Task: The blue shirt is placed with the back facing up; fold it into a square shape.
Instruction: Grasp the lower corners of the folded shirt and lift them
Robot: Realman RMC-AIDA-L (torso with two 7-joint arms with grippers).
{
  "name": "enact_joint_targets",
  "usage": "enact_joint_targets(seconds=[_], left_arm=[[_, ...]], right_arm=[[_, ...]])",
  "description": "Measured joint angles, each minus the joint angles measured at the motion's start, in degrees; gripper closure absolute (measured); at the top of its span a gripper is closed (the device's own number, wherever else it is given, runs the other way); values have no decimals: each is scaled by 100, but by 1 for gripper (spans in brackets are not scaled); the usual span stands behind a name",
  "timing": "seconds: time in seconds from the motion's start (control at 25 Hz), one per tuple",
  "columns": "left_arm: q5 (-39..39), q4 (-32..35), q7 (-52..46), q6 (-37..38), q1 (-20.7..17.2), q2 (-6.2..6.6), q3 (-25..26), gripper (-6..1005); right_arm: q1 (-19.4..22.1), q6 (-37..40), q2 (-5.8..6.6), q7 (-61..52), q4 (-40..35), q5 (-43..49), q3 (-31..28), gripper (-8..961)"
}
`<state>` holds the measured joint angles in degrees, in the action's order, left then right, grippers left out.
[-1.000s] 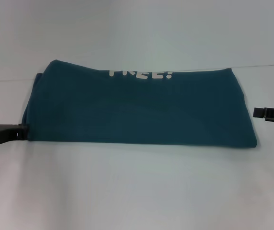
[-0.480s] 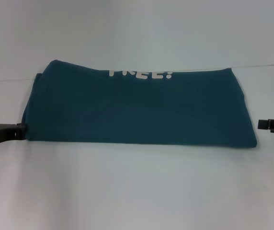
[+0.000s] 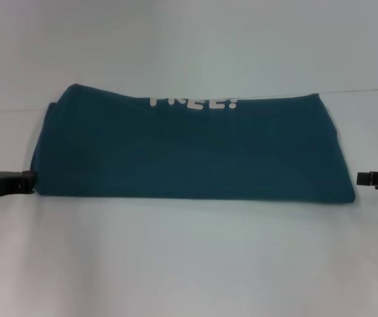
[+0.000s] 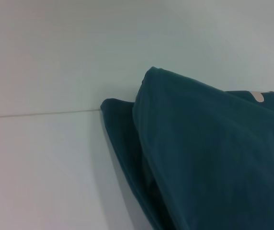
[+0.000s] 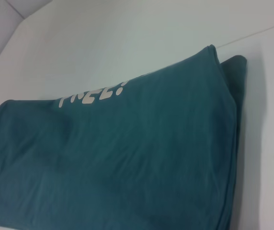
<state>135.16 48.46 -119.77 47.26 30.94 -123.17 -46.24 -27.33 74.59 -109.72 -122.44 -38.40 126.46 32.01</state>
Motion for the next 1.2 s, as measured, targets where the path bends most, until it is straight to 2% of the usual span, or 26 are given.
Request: enact_joint_targets(seconds=[0.4, 0.88, 1.2], left_arm=[[12, 84, -13, 134, -11, -5, 8, 1000], [159, 94, -90, 144, 32, -1, -9, 1000], [159, 94, -90, 143, 43, 4, -17, 1000]], right_arm=[[-28, -76, -5, -14, 118, 4, 33, 297], [-215, -492, -91, 36, 456, 11, 145, 299], [-283, -643, -161, 11, 507, 10, 225, 358]])
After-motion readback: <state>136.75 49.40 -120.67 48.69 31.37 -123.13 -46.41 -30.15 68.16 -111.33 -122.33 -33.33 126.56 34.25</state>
